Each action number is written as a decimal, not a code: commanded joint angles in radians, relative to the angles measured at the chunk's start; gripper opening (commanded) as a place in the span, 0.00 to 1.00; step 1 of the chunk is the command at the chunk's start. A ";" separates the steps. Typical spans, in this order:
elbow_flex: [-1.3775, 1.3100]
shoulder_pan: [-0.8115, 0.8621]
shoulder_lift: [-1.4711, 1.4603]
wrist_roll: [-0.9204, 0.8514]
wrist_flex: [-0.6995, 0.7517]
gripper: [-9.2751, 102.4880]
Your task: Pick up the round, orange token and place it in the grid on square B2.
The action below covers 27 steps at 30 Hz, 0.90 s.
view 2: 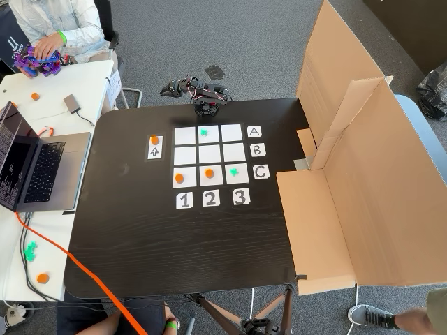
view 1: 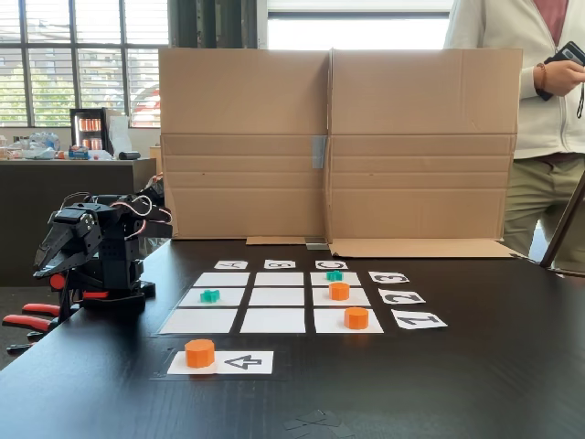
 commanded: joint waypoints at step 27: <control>-0.118 -0.048 -0.149 -0.052 0.023 0.08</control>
